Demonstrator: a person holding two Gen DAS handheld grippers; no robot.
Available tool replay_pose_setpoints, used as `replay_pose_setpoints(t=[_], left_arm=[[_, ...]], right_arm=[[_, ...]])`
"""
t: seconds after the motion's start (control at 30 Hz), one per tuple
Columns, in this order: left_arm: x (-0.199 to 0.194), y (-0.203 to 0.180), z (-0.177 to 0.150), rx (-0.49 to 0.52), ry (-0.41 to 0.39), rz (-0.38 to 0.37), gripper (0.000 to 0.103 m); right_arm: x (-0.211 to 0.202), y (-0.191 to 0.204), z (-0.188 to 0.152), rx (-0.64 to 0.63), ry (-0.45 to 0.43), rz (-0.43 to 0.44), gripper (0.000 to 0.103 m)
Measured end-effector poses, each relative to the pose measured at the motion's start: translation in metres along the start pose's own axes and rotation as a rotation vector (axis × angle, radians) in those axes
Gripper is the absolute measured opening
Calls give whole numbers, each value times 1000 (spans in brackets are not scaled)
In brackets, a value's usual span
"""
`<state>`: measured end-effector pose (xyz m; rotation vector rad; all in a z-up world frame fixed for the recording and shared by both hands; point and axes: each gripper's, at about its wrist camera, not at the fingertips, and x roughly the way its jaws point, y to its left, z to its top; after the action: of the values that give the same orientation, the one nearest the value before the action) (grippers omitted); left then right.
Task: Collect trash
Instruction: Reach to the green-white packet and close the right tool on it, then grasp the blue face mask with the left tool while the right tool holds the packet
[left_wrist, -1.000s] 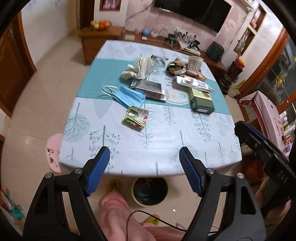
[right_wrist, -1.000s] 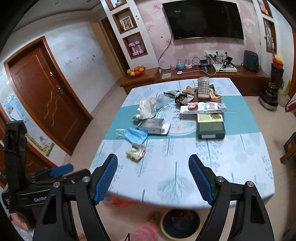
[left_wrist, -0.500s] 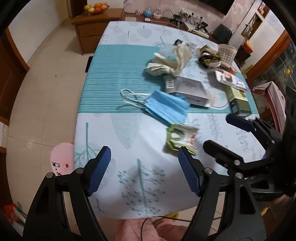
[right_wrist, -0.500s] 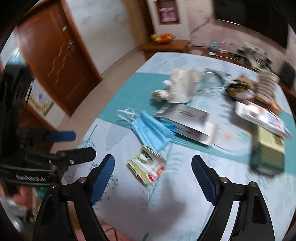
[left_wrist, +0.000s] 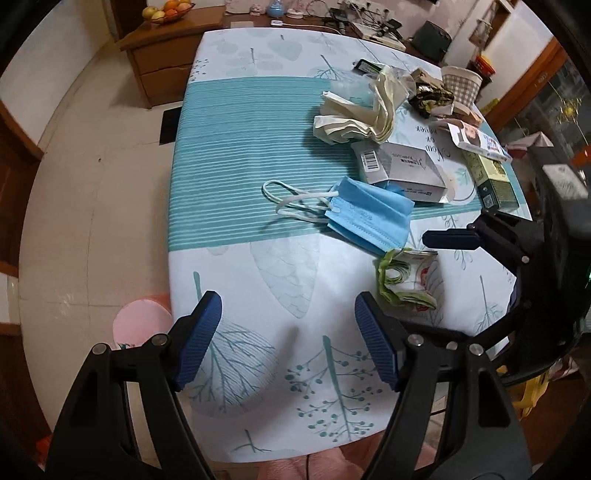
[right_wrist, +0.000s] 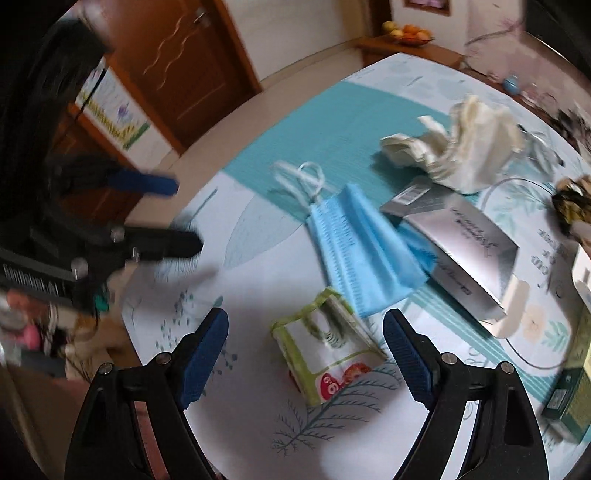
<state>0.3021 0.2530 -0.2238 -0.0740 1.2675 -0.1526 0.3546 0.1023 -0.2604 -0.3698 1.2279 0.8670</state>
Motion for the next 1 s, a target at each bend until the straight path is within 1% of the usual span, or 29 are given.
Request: replay_pose_setpoints(t=[0.1, 0.17, 0.2, 0.23, 0.27, 0.3, 0.37, 0.4, 0.43, 0.6, 0.73, 0.83, 0.9, 1.0], left_arm=[[0, -2, 3, 48, -2, 11, 72], [0, -5, 5, 68, -2, 5, 72], [0, -6, 7, 73, -1, -5, 72], [1, -8, 9, 74, 0, -12, 72], [2, -9, 12, 71, 4, -26, 72], [3, -10, 14, 66, 8, -38, 72], [7, -13, 19, 48, 24, -74, 72], [10, -15, 22, 40, 31, -88, 72], [12, -17, 24, 34, 36, -97, 72], [25, -27, 40, -16, 66, -147, 72], [34, -34, 54, -72, 88, -183, 72], [40, -37, 63, -95, 96, -195, 72], [42, -40, 68, -81, 93, -193, 72], [41, -49, 75, 4, 71, -170, 72]], right_arm=[[7, 10, -4, -51, 20, -48, 86], [14, 9, -4, -72, 41, -82, 78], [18, 8, -4, -75, 53, -81, 66], [21, 6, -4, -73, 64, -86, 59], [22, 4, -5, -69, 64, -93, 59], [21, 2, -6, -64, 58, -95, 56], [18, -4, -5, -37, 34, -90, 47], [16, -6, -5, -23, 28, -87, 37], [13, -11, -4, 9, 18, -84, 30], [-3, -33, -7, 132, -35, -85, 24], [-20, -62, -13, 259, -88, -71, 23], [-33, -75, -23, 354, -131, -56, 23], [-44, -86, -27, 412, -163, -48, 22], [-53, -93, -35, 492, -203, -34, 22]])
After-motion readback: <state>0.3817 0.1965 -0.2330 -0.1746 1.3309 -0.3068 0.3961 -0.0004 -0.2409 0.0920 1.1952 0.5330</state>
